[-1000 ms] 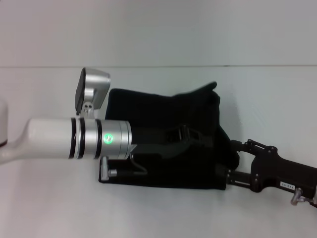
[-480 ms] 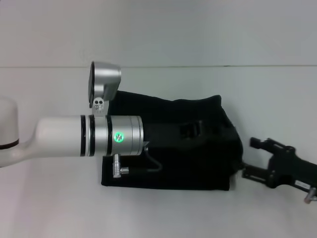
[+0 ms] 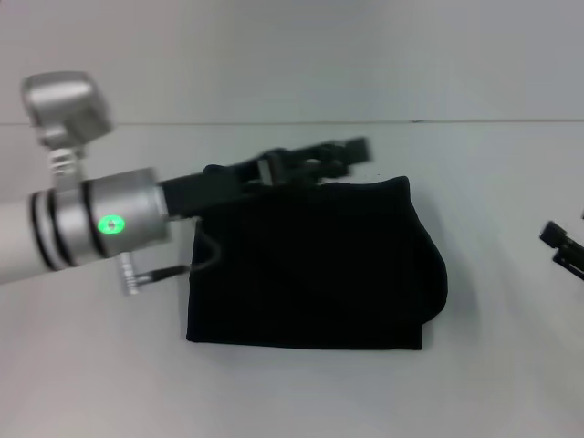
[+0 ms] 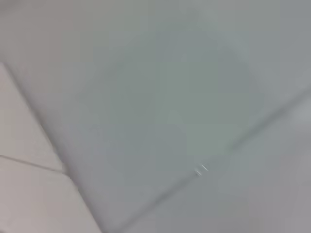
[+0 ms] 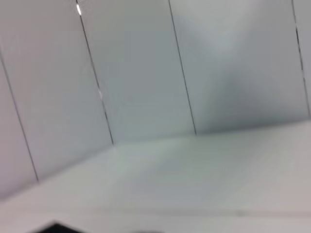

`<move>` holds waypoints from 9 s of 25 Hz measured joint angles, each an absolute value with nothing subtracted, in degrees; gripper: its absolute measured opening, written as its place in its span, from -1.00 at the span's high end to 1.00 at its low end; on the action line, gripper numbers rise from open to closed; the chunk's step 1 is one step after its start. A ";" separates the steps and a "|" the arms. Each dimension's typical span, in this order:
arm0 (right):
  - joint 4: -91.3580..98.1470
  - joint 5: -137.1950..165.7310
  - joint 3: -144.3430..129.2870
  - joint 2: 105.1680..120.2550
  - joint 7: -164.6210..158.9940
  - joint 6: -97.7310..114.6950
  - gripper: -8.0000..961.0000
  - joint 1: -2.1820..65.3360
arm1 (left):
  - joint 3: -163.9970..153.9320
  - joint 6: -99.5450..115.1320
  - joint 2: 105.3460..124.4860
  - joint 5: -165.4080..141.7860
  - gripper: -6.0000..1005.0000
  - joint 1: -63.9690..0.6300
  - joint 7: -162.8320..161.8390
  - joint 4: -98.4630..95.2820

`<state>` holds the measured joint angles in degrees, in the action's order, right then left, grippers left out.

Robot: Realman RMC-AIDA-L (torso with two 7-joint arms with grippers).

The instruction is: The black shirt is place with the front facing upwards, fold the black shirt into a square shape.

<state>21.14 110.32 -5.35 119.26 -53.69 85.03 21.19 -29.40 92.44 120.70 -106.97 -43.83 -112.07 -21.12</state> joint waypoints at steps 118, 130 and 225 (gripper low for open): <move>21.09 116.53 -43.18 118.60 -140.63 41.44 0.94 51.28 | -36.39 96.68 116.23 -113.64 -0.88 -27.17 -70.21 -26.37; 19.68 116.41 -43.51 119.54 -138.82 34.49 0.93 51.69 | -36.64 96.76 116.36 -113.64 -0.88 -27.16 -70.14 -26.36; 13.97 104.41 -37.68 119.79 -36.66 86.59 -0.67 18.02 | -48.89 37.79 120.44 -115.75 -0.89 -47.44 -130.42 -20.78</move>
